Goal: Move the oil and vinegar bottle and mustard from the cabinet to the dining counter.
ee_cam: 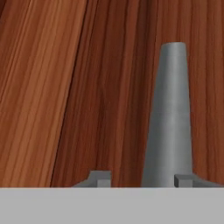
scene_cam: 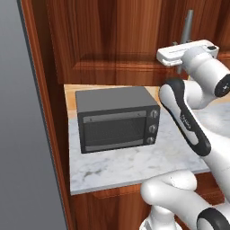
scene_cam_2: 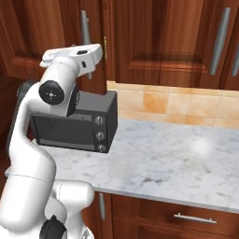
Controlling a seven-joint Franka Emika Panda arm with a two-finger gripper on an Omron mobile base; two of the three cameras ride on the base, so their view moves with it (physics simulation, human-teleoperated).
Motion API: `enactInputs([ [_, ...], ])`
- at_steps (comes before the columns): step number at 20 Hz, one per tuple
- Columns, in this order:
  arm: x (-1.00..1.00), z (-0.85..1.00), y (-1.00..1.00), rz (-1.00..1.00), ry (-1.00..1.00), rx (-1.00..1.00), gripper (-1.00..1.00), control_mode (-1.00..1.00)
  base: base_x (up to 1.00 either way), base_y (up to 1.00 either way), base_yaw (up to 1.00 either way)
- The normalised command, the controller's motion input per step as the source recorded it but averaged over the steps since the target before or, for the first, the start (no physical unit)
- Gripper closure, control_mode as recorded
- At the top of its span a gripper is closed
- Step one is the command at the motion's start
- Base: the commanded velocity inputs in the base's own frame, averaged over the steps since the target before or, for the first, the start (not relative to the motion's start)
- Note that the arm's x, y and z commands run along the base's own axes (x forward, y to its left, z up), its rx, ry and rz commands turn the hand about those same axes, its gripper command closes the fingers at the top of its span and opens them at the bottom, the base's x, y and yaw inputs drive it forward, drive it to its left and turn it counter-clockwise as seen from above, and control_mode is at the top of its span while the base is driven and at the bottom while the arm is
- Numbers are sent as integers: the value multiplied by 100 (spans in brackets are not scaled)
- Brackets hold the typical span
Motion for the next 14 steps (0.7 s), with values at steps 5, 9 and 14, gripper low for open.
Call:
enactInputs([
  [5, -88, 30, 68, 0, 5, -14, 100, -100, 0, 0, 0],
  [9, -89, 25, 65, 0, 9, -9, 100, -100, 0, 0, 0],
  [14, -91, 15, 67, 0, 10, -5, 100, -100, 0, 0, 0],
])
